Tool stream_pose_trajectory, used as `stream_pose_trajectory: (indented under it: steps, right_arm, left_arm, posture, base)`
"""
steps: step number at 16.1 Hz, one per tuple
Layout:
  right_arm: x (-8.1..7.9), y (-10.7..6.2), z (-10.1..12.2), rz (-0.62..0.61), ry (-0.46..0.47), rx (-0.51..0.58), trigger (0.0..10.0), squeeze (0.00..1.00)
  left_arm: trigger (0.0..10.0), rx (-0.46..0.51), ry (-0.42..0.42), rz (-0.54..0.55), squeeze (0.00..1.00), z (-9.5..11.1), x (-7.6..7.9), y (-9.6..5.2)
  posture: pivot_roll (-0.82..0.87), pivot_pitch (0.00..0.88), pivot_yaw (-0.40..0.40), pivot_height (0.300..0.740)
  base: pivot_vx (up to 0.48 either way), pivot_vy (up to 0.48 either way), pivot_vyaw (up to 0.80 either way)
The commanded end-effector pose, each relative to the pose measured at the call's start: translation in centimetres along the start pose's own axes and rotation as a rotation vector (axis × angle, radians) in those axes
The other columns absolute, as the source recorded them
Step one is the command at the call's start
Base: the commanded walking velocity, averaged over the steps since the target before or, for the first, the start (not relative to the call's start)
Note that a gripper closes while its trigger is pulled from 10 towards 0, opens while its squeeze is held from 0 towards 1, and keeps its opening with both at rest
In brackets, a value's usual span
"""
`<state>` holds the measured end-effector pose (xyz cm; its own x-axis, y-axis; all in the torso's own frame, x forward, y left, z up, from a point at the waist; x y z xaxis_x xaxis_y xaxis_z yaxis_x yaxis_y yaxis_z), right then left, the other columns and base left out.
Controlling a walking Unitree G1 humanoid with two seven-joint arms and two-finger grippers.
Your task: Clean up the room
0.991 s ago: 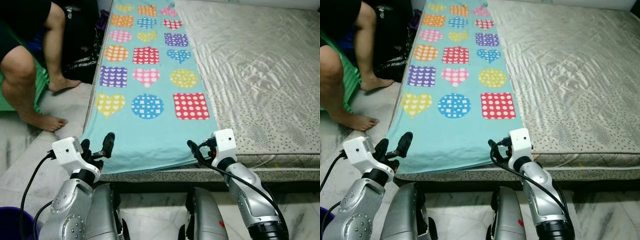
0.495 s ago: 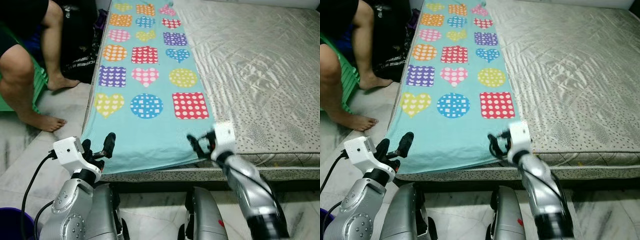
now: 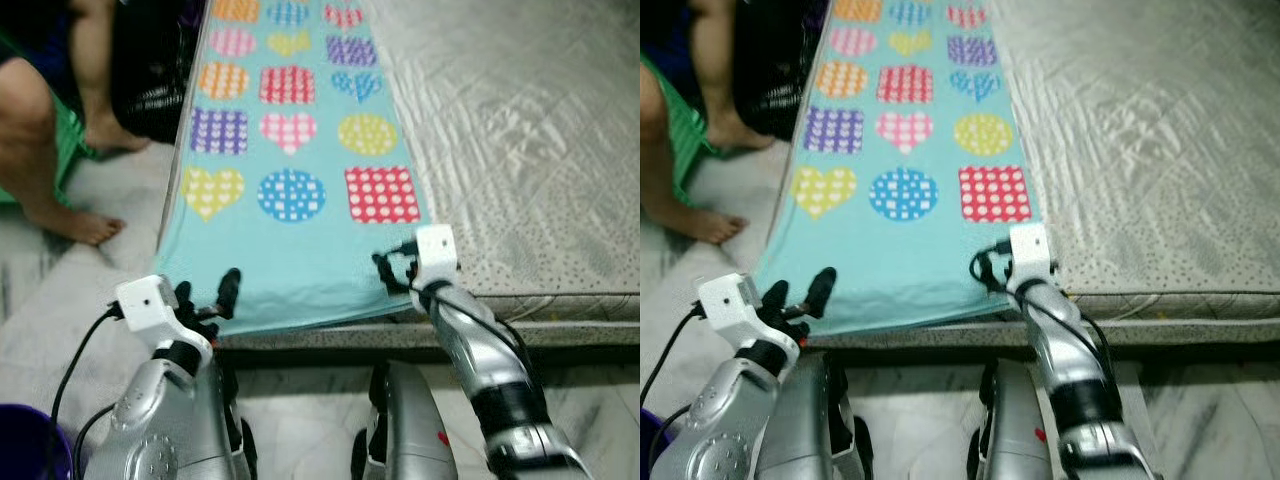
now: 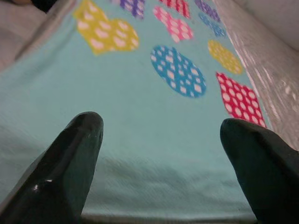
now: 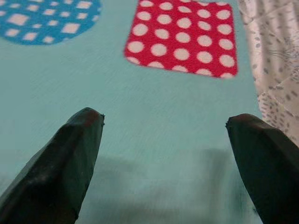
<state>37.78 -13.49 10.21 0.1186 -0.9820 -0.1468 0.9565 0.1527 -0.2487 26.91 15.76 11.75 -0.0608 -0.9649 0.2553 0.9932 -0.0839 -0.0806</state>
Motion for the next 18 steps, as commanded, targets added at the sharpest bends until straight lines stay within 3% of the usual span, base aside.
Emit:
stream_pose_trajectory:
  steps: [1,3,7,8,9,10,18]
  right_arm:
    - [0.9,0.2,-0.5,-0.058,0.012,-0.012,10.0,0.0]
    - [1.5,0.7,0.2,-0.13,-0.001,0.011,10.0,0.0]
    - [3.7,0.4,-0.4,-0.259,-0.052,-0.015,10.0,0.0]
    - [4.0,0.1,-0.6,-0.273,-0.06,-0.023,9.6,0.0]
    - [4.3,-0.3,-0.9,-0.288,-0.078,-0.03,1.3,0.0]
    - [4.4,-0.5,-1.0,-0.289,-0.081,-0.035,0.0,0.0]
    - [4.5,-3.3,-2.1,-0.264,-0.062,-0.07,0.0,0.0]
  left_arm:
    - [10.0,-0.014,-0.003,-0.003,0.0,0.1,0.4,-0.6]
    - [10.0,-0.026,-0.007,-0.035,0.0,0.4,1.4,-1.7]
    - [10.0,-0.057,-0.011,-0.029,0.0,0.0,1.4,-2.3]
    - [10.0,-0.065,-0.012,-0.028,0.0,0.0,1.4,-2.4]
    - [10.0,-0.077,-0.013,-0.03,0.0,-0.1,1.4,-2.5]
    - [10.0,-0.08,-0.012,-0.031,0.0,-0.2,1.4,-2.5]
    - [10.0,-0.088,-0.01,-0.027,0.0,-0.2,1.3,-2.4]
  posture:
    - [0.03,0.304,-0.079,0.556]
    - [0.05,0.335,-0.077,0.556]
    - [0.05,0.354,-0.074,0.556]
    - [0.05,0.358,-0.07,0.556]
    - [0.04,0.354,-0.066,0.556]
    - [0.04,0.354,-0.066,0.556]
    - [0.03,0.333,-0.069,0.556]
  base:
    - [0.0,0.0,0.0]
    - [0.0,0.0,0.0]
    - [0.0,0.0,0.0]
    - [0.0,0.0,0.0]
    - [0.0,0.0,0.0]
    - [0.0,0.0,0.0]
    - [0.0,0.0,0.0]
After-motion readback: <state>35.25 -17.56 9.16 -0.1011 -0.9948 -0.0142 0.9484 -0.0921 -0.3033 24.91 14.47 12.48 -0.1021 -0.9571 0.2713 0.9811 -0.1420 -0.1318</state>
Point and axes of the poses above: a point about 5 cm out from each wrist's last joint towards the gripper, its own y axis pointing out of the wrist towards the gripper, its own z axis along the axis of the wrist's last joint, x = y × z, the point moved 3 cm from there along y, pointing out of the wrist towards the gripper, and after that the axes turned 12 degrees about y, right-handed, at the moved point
